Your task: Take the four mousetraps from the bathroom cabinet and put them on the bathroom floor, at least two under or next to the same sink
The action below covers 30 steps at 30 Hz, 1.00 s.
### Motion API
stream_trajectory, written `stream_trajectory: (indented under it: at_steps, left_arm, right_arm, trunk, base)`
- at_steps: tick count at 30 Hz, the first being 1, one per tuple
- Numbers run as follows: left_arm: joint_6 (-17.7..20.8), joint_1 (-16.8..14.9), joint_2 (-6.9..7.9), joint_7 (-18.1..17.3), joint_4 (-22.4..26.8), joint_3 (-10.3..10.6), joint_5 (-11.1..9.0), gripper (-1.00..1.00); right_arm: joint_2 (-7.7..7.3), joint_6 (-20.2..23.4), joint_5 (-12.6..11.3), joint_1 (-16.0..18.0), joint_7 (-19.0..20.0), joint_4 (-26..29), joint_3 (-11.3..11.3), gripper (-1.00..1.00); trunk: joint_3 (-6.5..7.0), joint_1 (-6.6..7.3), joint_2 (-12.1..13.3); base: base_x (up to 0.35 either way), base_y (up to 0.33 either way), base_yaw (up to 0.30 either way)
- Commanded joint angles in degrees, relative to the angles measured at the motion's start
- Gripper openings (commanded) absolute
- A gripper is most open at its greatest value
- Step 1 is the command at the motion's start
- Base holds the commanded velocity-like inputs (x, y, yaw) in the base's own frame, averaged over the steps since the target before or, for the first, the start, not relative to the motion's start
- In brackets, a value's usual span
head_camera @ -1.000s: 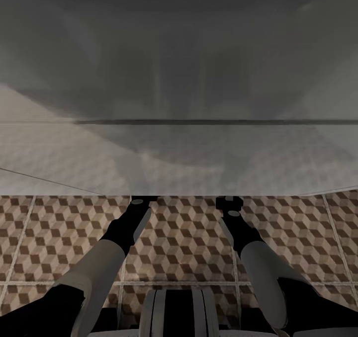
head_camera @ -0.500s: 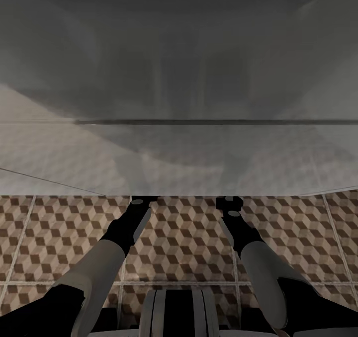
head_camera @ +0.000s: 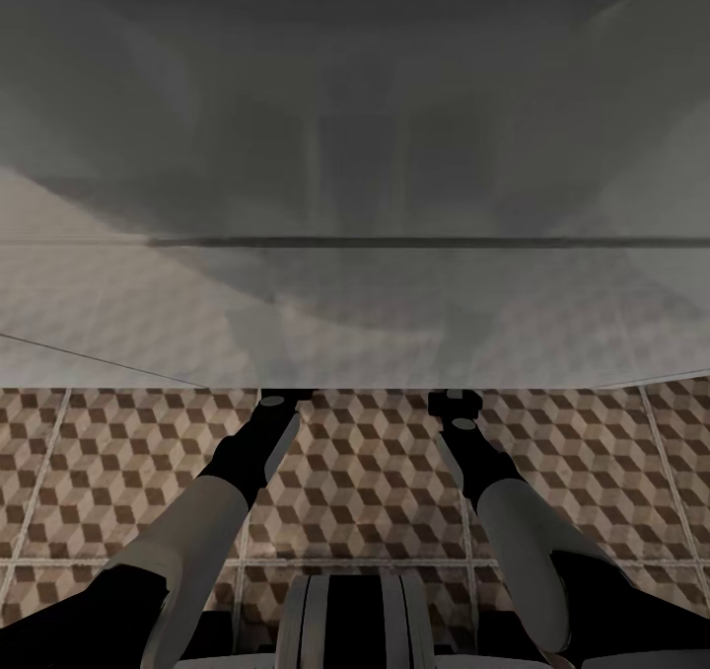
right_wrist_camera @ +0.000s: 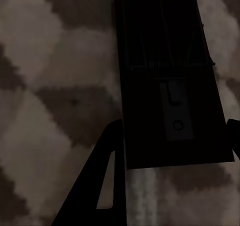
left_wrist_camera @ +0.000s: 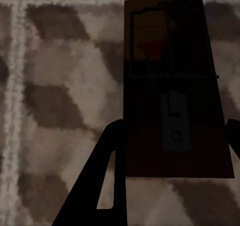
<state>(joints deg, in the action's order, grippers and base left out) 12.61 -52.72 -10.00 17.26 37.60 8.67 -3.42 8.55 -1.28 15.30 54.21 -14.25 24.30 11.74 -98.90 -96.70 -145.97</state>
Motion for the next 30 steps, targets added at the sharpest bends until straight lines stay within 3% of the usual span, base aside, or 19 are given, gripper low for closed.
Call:
stream_trajectory:
  at_steps: [1,30]
  left_arm:
    - [0.31,-0.02,0.00,0.49,0.10,0.15,-0.27,-1.00]
    - [0.31,-0.02,0.00,0.41,0.03,0.18,-0.27,-1.00]
  right_arm:
    - [0.06,-0.11,-0.24,0.00,0.01,-0.35,0.60,-1.00]
    - [-0.03,1.71,-0.36,-0.02,0.10,-1.27,0.39,-1.00]
  trunk:
    - [-0.05,-0.24,0.01]
    - [-0.05,-0.24,0.01]
  base:
    - [0.000,0.000,0.000]
    - [0.000,0.000,0.000]
